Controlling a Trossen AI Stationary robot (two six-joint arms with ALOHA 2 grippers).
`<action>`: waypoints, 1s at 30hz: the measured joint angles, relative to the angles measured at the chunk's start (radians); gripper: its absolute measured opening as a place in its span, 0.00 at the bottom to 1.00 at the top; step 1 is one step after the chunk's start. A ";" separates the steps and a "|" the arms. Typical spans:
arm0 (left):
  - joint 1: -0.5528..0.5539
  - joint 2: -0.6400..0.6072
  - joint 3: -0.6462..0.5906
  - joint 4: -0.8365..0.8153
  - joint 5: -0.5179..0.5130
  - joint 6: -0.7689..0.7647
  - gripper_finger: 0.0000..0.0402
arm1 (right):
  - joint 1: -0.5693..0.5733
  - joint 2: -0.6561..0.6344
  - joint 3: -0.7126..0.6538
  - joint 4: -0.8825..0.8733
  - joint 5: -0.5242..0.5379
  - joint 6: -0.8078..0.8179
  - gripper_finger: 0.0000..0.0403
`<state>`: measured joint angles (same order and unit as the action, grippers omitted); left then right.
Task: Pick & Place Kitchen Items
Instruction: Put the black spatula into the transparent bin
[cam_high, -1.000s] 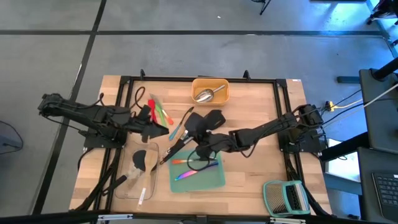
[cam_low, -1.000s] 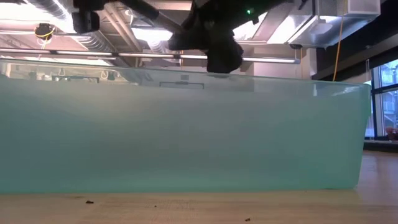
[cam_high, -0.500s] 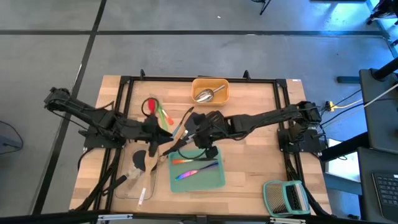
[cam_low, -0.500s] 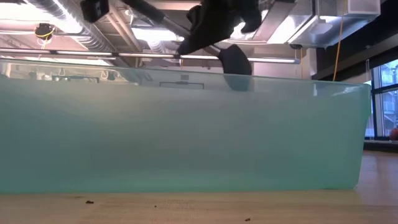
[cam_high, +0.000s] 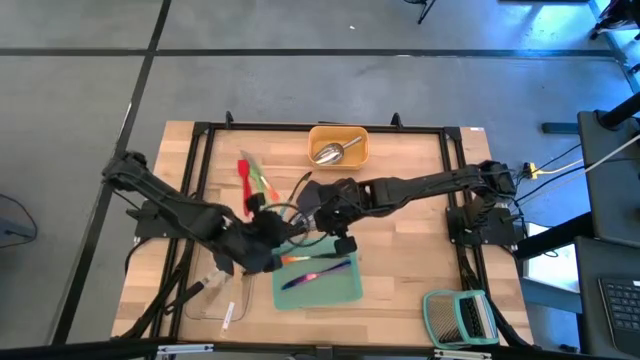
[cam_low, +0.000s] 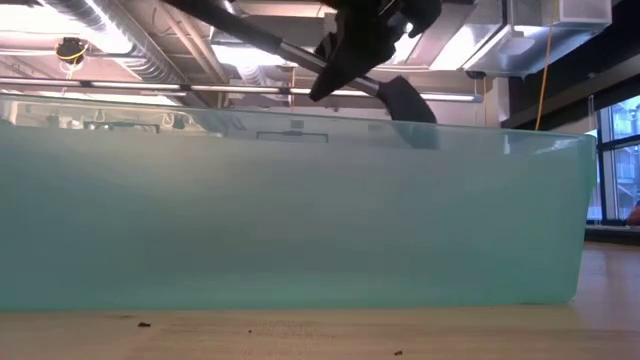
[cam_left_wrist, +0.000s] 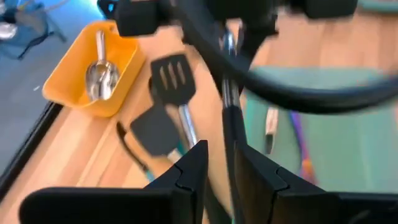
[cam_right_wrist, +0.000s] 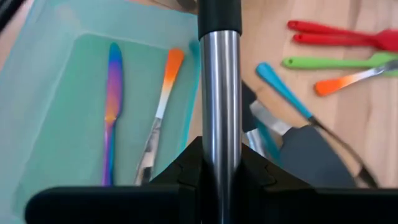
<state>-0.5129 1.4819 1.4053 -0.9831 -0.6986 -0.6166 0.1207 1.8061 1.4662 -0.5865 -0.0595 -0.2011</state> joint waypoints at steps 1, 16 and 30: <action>-0.004 0.023 0.027 -0.047 -0.004 -0.015 0.18 | -0.009 0.000 0.000 -0.008 -0.020 0.008 0.13; -0.065 0.270 0.129 -0.306 -0.352 0.124 0.12 | -0.146 0.000 0.000 -0.019 -0.151 0.067 0.13; -0.028 0.281 0.129 -0.309 -0.279 0.382 0.29 | -0.149 0.000 -0.010 -0.018 -0.152 0.070 0.13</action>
<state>-0.5407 1.7625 1.5345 -1.2919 -0.9773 -0.2350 -0.0280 1.8057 1.4567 -0.6046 -0.2115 -0.1307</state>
